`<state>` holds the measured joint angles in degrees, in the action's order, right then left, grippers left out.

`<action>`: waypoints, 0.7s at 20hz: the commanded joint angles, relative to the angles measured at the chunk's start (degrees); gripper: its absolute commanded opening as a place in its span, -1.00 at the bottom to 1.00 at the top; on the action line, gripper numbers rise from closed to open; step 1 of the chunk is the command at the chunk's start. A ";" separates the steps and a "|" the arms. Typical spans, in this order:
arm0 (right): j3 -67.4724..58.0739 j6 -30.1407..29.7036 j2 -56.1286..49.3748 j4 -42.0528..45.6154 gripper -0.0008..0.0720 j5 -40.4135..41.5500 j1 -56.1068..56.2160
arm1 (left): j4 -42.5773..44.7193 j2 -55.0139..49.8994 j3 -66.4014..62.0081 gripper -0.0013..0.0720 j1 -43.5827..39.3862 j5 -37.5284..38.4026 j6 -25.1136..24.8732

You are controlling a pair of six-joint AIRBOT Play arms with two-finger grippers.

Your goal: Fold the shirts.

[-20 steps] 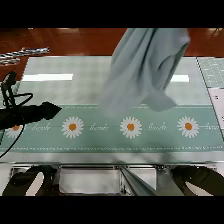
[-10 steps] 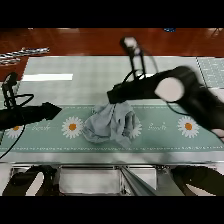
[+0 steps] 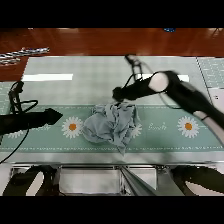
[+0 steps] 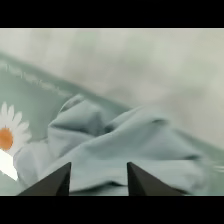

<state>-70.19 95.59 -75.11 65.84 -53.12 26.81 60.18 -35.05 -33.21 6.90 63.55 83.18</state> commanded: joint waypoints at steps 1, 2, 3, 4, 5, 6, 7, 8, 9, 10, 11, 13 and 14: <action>-1.73 -2.56 9.49 5.11 0.15 -9.73 -15.98 | 1.31 -0.07 -0.66 0.41 5.97 2.86 0.04; -0.22 -2.03 12.94 7.96 0.15 -11.96 -21.33 | 0.68 -0.11 0.44 0.41 8.04 6.19 0.04; 2.56 -2.03 16.09 9.60 0.14 -13.51 -25.83 | -0.87 -0.09 2.75 0.41 9.03 8.28 0.04; 7.08 -2.12 19.41 9.73 0.14 -13.90 -30.18 | -3.21 -0.17 6.36 0.41 9.11 8.63 0.02; 12.28 -2.10 22.21 8.63 0.14 -13.27 -33.35 | -5.92 -0.52 10.08 0.41 9.03 7.96 0.00; 18.32 -2.60 24.85 6.32 0.14 -12.17 -35.78 | -9.18 -1.33 13.81 0.41 9.03 6.75 -0.13; 23.69 -3.98 26.75 3.48 0.14 -11.17 -37.07 | -12.74 -2.54 16.81 0.41 9.03 5.53 -1.62; 28.39 -5.16 28.20 0.94 0.14 -10.67 -37.44 | -16.24 -3.85 18.88 0.41 9.03 4.46 -3.76; 32.52 -5.68 29.22 -0.90 0.14 -10.05 -37.38 | -19.74 -5.53 20.44 0.41 9.03 3.13 -6.14; 35.95 -6.54 29.99 -3.63 0.14 -9.35 -37.22 | -22.18 -7.37 21.05 0.41 9.03 1.66 -8.02; 38.42 -7.39 30.38 -6.10 0.14 -8.63 -37.22 | -24.81 -9.42 21.07 0.41 9.01 -0.13 -10.45; 41.70 -8.44 30.53 -9.49 0.14 -7.63 -37.22 | -30.14 -13.44 21.05 0.41 8.46 -4.15 -14.27; 42.49 -8.70 30.53 -10.01 0.14 -7.45 -37.22 | -31.36 -15.50 20.87 0.41 7.26 -6.32 -15.37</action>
<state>-33.61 88.82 -45.98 61.12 -61.89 -9.54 36.95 -45.52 -13.56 15.25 62.78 73.45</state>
